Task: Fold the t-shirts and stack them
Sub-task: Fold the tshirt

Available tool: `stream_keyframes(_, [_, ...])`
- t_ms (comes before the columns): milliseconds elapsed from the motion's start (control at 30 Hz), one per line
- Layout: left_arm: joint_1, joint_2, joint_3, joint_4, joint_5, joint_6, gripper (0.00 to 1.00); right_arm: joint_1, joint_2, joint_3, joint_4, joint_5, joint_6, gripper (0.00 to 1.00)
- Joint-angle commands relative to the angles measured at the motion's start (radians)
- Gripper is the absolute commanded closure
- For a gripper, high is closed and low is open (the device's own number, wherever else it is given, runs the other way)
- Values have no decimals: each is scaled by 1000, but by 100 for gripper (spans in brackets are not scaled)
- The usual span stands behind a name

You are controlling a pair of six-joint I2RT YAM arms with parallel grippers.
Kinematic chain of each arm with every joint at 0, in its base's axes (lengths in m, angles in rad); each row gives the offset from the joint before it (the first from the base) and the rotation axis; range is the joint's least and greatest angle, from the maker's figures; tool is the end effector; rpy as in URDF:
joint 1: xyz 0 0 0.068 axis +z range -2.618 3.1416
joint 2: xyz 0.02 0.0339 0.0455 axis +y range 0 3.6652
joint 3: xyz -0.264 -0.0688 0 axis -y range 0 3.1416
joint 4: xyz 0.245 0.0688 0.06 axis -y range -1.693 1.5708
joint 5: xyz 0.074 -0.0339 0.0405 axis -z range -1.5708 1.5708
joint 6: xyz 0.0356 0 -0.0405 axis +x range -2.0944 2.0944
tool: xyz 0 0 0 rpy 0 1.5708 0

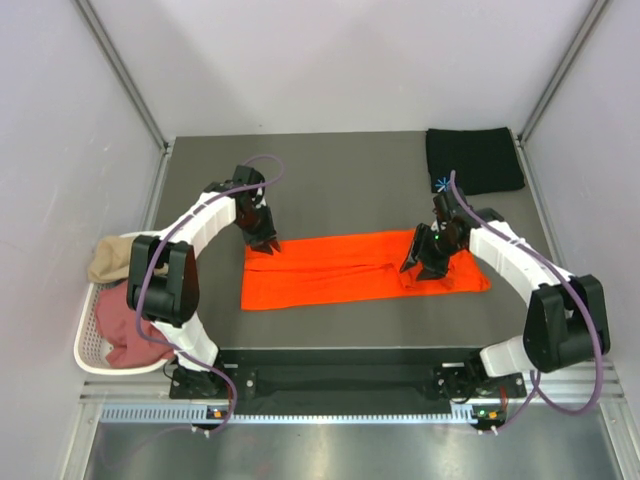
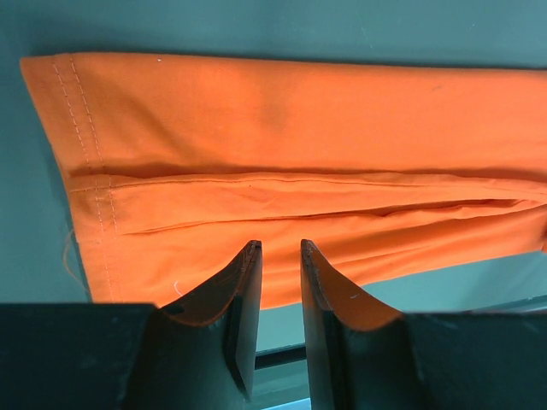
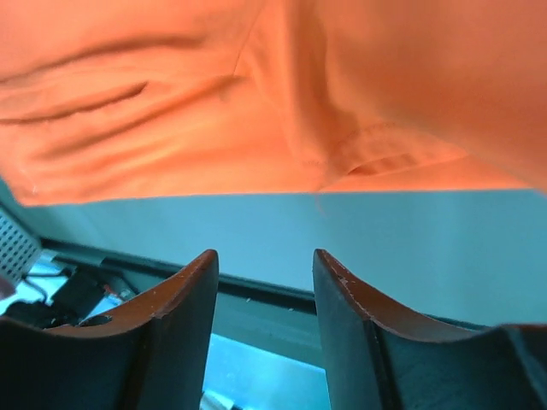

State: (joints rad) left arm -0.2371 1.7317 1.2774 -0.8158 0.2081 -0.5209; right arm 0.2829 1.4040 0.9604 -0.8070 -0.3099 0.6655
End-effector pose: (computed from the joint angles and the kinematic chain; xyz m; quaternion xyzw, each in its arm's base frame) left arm 0.3297 -0.0872 0.2165 -0.1237 0.9757 -0.1505 0.1004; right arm 0.2439 0.0822 0.2205 0.1613 0.9623 0.2075 0.0706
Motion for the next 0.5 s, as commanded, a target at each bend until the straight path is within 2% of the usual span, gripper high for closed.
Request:
stream_keyframes(0, [-2,-46,5,15,-3,19,70,-42,30,67,40,101,-64,51])
stream_keyframes(133, [-2,-32,11,18,23,24,70,-122,81,90,34,138,-139,53])
stream_keyframes(300, [-2,-40,8,20,20,28,70,-229,23,84,-20,170,-219,51])
stream_keyframes(367, [-2,-32,8,20,25,32,70,-269,-2,61,-15,164,-253,47])
stream_keyframes(467, [-2,-20,11,23,36,30,70,-378,4,35,50,117,-276,46])
